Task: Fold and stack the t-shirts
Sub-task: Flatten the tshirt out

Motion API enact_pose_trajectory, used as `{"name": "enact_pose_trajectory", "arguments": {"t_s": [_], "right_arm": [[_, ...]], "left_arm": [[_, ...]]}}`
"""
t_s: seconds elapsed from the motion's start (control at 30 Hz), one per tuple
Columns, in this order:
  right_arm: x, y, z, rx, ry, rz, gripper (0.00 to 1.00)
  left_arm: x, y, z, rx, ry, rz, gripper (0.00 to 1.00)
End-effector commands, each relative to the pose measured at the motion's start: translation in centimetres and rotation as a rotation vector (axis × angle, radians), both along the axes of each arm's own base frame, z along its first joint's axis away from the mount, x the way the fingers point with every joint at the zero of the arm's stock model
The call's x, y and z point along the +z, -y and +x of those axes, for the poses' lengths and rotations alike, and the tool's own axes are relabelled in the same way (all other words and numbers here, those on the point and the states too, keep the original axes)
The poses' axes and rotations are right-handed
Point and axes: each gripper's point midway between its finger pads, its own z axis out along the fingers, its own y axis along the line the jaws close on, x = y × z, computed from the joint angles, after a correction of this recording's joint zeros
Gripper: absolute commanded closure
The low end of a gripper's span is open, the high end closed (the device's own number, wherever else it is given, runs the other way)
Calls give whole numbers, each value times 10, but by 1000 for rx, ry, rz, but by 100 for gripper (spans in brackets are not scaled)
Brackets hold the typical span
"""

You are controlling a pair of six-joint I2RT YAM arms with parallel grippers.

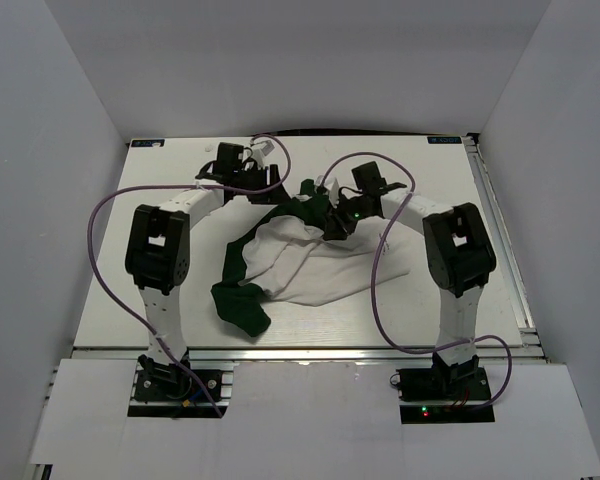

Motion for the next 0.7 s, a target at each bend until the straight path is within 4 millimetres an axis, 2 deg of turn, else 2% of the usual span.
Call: {"name": "enact_pose_trajectory", "arguments": {"t_s": [0.0,0.1,0.23,0.43,0.67], "right_arm": [[25,0,-7,12,-16,68,54],[30,-1,-9,17,-13,82,53],[30,-1,-10,20,-20,88,53],[35,0,-9,9,-14,96,52],[51,6,1,-29,-5,127,52]], "left_arm": [[32,16,13,-93,171,-31,36],[30,19,18,-103,204,-27,36],[38,24,26,-113,264,-50,37],[26,35,24,-153,207,-80,43],[8,37,14,-164,165,-53,44]]}}
